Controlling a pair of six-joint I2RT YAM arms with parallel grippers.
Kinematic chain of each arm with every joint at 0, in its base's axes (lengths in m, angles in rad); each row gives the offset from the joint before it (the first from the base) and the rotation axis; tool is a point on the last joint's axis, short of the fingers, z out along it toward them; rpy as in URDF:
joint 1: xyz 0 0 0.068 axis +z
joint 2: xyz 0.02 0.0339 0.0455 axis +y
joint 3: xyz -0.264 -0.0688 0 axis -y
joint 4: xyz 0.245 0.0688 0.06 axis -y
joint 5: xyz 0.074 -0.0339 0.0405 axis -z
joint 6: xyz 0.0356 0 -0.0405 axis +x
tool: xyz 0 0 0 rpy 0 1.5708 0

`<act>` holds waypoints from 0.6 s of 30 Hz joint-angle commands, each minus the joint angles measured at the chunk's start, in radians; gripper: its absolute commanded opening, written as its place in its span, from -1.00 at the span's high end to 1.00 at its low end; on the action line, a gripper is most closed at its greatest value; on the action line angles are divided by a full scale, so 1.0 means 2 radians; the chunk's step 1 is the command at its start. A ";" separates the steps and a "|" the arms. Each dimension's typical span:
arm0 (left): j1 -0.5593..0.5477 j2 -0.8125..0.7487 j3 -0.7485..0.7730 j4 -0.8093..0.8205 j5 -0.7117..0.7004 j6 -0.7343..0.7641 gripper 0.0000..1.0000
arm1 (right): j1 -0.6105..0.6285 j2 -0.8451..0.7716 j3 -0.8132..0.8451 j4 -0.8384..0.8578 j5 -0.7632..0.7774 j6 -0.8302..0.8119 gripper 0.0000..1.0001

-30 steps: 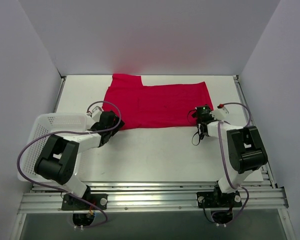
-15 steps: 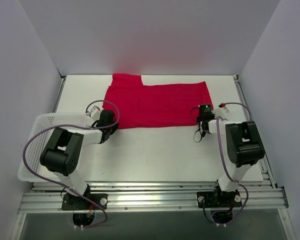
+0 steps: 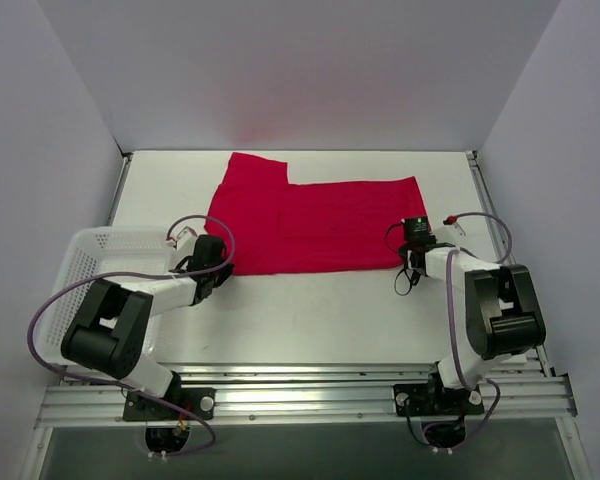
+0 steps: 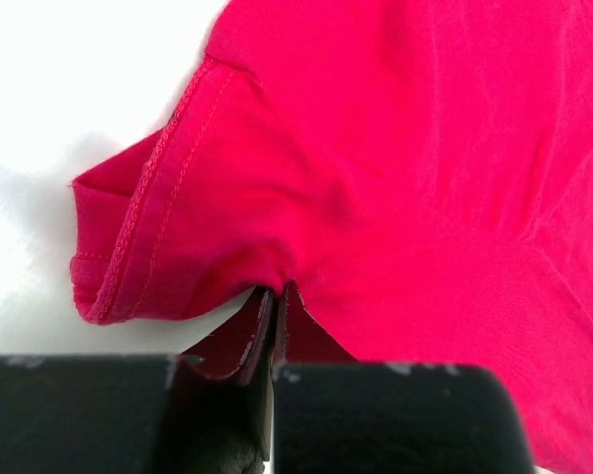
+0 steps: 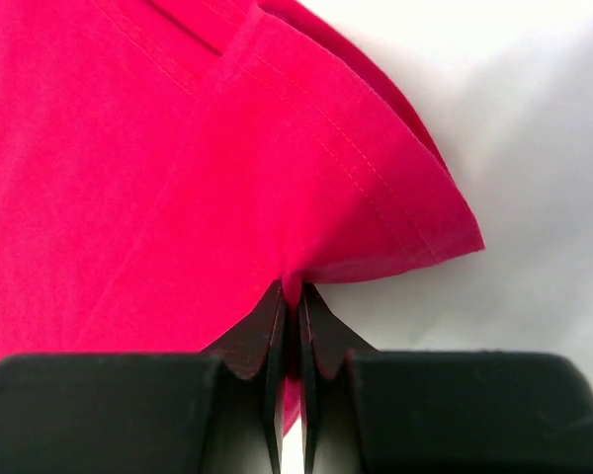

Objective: Fold and stack the t-shirts
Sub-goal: Fold the flattened tshirt in 1/3 of the way

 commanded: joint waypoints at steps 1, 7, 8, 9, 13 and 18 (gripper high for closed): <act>-0.006 -0.043 -0.028 -0.050 -0.004 -0.004 0.95 | -0.006 -0.062 -0.011 -0.072 0.019 -0.006 1.00; -0.024 -0.118 -0.056 -0.094 -0.022 -0.022 0.95 | -0.011 -0.136 -0.048 -0.113 0.026 -0.017 1.00; -0.026 -0.129 -0.065 -0.099 -0.024 -0.026 0.95 | -0.012 -0.145 -0.051 -0.122 0.027 -0.017 1.00; -0.028 -0.138 -0.069 -0.104 -0.025 -0.027 0.95 | -0.013 -0.152 -0.062 -0.124 0.025 -0.018 1.00; -0.035 -0.196 -0.084 -0.140 -0.032 -0.034 0.95 | -0.015 -0.191 -0.081 -0.134 0.018 -0.021 1.00; -0.042 -0.252 -0.105 -0.182 -0.031 -0.044 0.79 | -0.016 -0.231 -0.094 -0.160 0.017 -0.028 -0.15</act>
